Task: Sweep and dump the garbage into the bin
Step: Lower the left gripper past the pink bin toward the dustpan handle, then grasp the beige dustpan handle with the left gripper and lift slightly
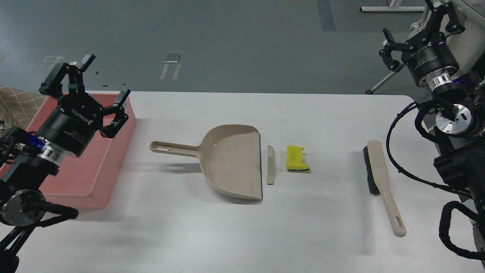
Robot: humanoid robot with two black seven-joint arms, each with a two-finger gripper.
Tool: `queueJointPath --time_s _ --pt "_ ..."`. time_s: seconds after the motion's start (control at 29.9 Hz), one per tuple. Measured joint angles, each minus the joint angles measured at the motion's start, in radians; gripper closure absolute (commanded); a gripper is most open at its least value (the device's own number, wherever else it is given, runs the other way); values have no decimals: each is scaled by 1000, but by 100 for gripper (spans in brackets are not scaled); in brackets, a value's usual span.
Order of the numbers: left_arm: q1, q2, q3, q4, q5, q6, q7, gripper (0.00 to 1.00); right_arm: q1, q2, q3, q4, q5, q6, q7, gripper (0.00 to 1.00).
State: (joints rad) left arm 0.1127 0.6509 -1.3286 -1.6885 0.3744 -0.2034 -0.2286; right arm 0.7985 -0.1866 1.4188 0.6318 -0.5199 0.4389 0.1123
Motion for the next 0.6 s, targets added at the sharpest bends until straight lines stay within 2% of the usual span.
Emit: queueJointPath --time_s 0.27,0.43,0.54,0.6 --pt "229 8 -31 -73 61 0 -7 5 -18 -13 0 6 0 0 1 0" --pt "254 -21 -17 -75 206 5 -18 9 -23 -13 0 6 0 -1 1 0" --pt "253 -37 8 -73 311 30 -20 19 -24 -13 0 6 0 -2 1 0" --pt "247 -50 47 -64 385 57 -20 19 -24 -13 0 6 0 -2 1 0"
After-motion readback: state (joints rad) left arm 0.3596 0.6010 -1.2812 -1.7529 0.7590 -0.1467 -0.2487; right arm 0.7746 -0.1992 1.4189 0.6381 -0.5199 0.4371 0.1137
